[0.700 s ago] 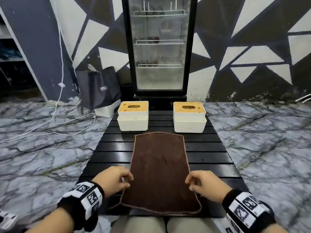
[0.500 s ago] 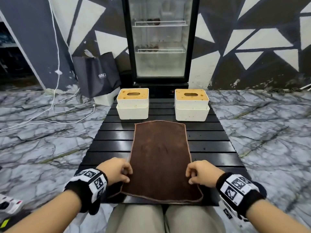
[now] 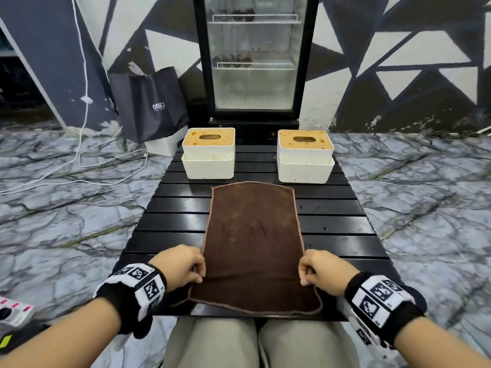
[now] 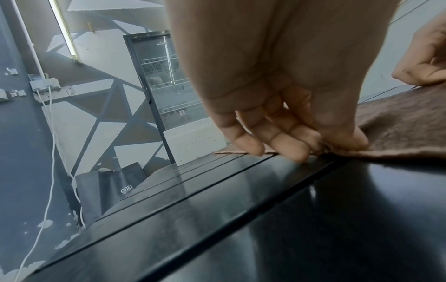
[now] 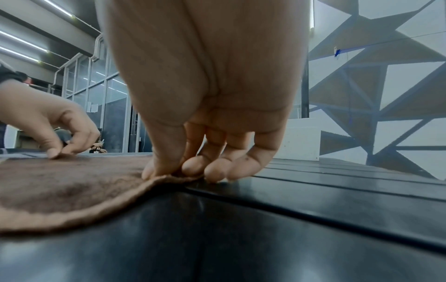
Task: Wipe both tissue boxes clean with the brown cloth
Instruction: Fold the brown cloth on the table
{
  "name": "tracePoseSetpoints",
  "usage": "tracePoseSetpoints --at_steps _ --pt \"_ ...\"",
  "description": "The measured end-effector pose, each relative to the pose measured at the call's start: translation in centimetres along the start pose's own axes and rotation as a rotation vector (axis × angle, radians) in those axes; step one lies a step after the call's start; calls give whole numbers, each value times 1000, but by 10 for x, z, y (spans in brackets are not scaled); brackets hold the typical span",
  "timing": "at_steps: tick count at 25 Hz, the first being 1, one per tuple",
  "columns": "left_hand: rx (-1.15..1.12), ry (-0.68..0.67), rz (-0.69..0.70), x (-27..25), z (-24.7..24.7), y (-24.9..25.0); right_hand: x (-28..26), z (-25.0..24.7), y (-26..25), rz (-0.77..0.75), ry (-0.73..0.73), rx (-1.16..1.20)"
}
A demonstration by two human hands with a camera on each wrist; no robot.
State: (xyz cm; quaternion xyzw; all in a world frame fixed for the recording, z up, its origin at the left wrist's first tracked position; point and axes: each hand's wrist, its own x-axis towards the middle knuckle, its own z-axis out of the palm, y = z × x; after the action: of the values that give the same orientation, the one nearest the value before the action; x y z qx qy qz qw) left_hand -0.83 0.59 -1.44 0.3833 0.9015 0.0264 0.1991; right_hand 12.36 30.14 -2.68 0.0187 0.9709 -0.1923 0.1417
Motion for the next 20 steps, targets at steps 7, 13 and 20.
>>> tracePoseSetpoints --at_steps 7,13,20 --pt "-62 -95 132 -34 -8 6 -54 -22 -6 -164 -95 95" --pt "-122 183 104 6 -46 -8 -12 -51 12 -114 201 170" --pt "-162 258 -110 100 -52 -35 75 -61 37 16 274 192"
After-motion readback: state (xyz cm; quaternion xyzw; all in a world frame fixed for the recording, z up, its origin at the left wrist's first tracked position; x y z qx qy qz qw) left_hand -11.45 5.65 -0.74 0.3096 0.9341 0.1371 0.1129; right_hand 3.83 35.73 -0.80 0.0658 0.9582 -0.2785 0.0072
